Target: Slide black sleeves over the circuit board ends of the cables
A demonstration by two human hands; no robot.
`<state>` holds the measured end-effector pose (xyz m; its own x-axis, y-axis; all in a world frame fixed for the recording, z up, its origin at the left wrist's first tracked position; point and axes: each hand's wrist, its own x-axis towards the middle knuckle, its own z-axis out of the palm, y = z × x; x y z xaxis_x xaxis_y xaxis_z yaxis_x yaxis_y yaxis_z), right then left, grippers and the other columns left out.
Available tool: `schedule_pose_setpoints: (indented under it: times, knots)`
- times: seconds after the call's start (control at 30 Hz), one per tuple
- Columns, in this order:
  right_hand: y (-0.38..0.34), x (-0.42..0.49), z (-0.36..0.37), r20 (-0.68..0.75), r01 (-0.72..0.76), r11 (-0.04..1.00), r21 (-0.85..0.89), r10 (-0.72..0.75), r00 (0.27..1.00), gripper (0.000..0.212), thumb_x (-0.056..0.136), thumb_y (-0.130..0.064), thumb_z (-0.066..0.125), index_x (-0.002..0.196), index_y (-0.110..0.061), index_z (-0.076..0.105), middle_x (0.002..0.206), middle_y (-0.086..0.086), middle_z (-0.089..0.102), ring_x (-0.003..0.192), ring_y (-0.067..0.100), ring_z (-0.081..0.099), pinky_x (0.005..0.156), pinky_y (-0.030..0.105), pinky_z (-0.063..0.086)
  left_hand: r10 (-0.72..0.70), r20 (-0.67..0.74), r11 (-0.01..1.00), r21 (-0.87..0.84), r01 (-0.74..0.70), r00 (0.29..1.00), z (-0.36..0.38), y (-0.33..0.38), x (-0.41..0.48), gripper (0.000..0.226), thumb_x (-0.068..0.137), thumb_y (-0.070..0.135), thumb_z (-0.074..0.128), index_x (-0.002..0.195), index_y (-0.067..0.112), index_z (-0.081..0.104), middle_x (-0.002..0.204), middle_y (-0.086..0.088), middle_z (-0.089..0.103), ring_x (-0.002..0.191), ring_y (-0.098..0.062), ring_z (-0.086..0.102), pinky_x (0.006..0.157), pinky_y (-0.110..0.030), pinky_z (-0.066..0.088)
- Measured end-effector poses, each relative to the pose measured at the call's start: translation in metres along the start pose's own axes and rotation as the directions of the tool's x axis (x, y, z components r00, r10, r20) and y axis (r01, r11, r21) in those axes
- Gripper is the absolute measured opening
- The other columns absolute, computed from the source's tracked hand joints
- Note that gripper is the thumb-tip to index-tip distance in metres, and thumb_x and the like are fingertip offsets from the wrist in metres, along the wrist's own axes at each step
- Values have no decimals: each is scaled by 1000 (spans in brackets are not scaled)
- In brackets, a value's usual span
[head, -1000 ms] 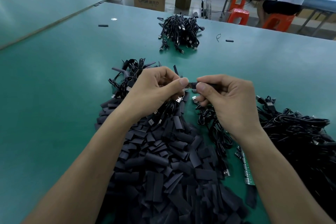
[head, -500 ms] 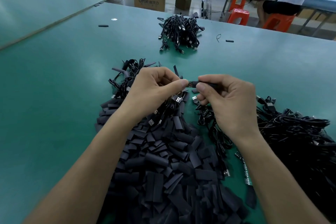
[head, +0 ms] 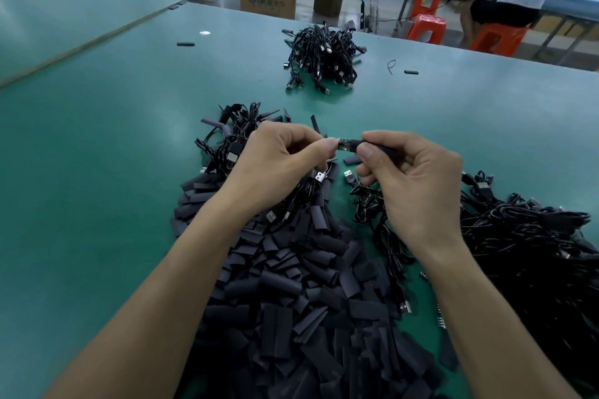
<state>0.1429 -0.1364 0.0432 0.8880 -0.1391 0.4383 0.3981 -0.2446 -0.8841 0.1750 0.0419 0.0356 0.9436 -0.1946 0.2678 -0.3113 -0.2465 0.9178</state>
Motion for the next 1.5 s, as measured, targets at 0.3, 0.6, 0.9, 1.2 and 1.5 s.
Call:
schedule_pose_setpoints:
  times: [0.3,0.6,0.9,1.2,1.5]
  knots:
    - [0,3,-3,103,38,999,-11,-37,994,21,87,-10,75,95,-30,73,76,-3,75,67,15,72,68,22,57,27,53,999,-32,-26,998,-2,2,0,18,95,20,68,82,11,77,72,-2,74,61,-11,56,57,-22,44]
    - [2,1,-3,65,25,1000,12,-26,998,16,89,-11,74,91,-27,73,76,1,76,65,17,72,63,24,57,21,74,999,-40,-18,997,-2,5,-2,17,95,16,67,84,7,77,73,-3,75,65,-23,55,63,-36,43]
    - [-1,2,-1,67,-2,999,-33,4,998,33,85,-12,78,108,-33,68,78,-8,76,64,12,72,65,23,59,6,100,1000,22,-8,995,1,5,-2,17,94,21,65,85,15,78,76,-1,76,67,-34,61,63,-40,48]
    - [3,-8,12,-232,7,999,-40,-16,973,34,88,-19,76,121,-18,69,81,-19,74,74,10,74,76,29,61,-30,55,999,-9,31,998,9,13,-3,16,97,16,64,92,10,78,75,3,77,77,-29,71,78,-47,56]
    - [3,-7,16,-189,8,999,-48,-17,982,36,94,-16,68,130,-13,64,86,-12,75,72,6,73,77,32,62,-4,25,1000,6,3,1000,10,14,-4,19,97,18,64,88,10,78,76,-3,76,76,-49,62,70,-62,52]
